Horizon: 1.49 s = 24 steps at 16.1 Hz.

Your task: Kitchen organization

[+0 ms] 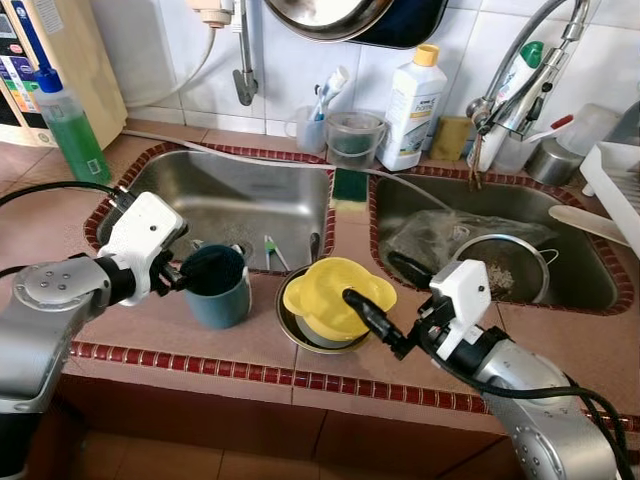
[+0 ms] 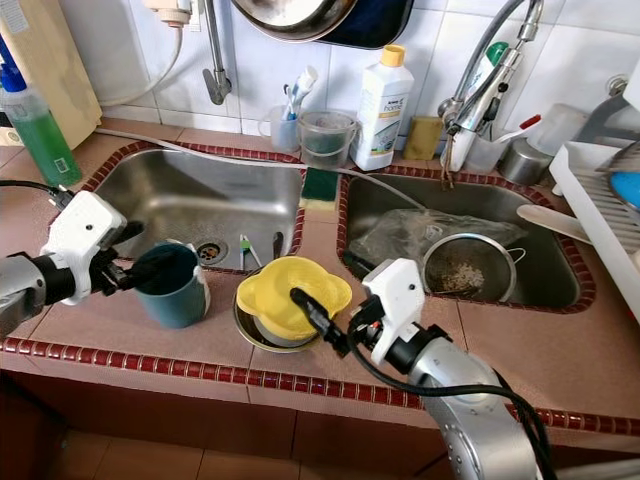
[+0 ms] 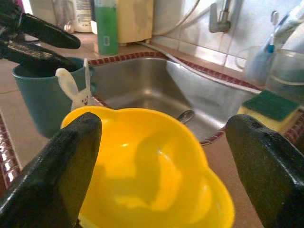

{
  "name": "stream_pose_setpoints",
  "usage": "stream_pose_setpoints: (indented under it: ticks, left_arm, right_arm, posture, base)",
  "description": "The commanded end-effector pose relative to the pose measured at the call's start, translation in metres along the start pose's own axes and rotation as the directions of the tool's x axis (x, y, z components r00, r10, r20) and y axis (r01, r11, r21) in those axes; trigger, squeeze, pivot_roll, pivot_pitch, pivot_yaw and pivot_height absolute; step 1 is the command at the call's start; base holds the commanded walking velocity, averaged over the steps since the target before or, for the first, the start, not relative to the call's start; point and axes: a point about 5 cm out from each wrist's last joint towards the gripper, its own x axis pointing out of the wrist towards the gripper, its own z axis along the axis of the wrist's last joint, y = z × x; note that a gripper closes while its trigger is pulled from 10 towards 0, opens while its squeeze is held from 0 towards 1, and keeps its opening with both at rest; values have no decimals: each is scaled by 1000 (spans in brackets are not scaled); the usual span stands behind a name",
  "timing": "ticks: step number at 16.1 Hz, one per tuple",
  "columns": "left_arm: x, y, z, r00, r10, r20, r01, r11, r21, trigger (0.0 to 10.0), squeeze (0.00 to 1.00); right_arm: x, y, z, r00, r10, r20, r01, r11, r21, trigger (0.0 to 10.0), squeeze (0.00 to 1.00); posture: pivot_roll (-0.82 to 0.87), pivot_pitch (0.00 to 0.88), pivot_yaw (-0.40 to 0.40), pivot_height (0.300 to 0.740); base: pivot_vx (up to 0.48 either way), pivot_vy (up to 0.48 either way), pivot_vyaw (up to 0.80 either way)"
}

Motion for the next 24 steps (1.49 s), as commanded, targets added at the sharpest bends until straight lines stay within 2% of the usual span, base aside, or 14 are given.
stream_pose_setpoints:
  ticks: [1,7,8,9,10,14,24]
  left_arm:
    - [-2,0,0,999,-2,-34,2,1000,11,10000,0]
    - [0,-4,7,999,-23,-46,26,998,58,10000,0]
    - [1,-8,11,999,-44,-31,46,996,70,4667,0]
    - [1,-8,12,998,-45,-33,47,996,72,3412,0]
    - [1,-9,13,998,-61,-33,63,996,69,0,0]
    - [1,-13,8,993,-91,-73,98,990,99,0,0]
    - [1,-12,6,990,-107,-93,117,987,108,0,0]
  right_arm:
    - [1,1,4,1000,23,1,-23,1000,-13,10000,0]
    - [3,4,5,1000,31,2,-31,999,-14,10000,0]
    - [4,4,5,1000,29,4,-29,999,-14,10000,0]
    - [3,4,4,1000,26,4,-25,1000,-15,10000,0]
    - [3,5,4,1000,24,3,-24,1000,-15,10000,0]
    - [2,9,3,999,45,-7,-45,999,-5,10000,0]
    - [2,10,2,999,47,-11,-47,999,-3,10000,0]
  posture:
    - [19,52,-63,740]
    - [19,52,-57,740]
    - [17,49,-51,740]
    - [17,48,-49,740]
    - [16,47,-46,740]
    - [13,46,-37,740]
    - [18,55,-33,740]
  base:
    - [0,0,0]
    - [0,0,0]
    - [0,0,0]
    - [0,0,0]
    - [0,0,0]
    - [0,0,0]
    - [0,0,0]
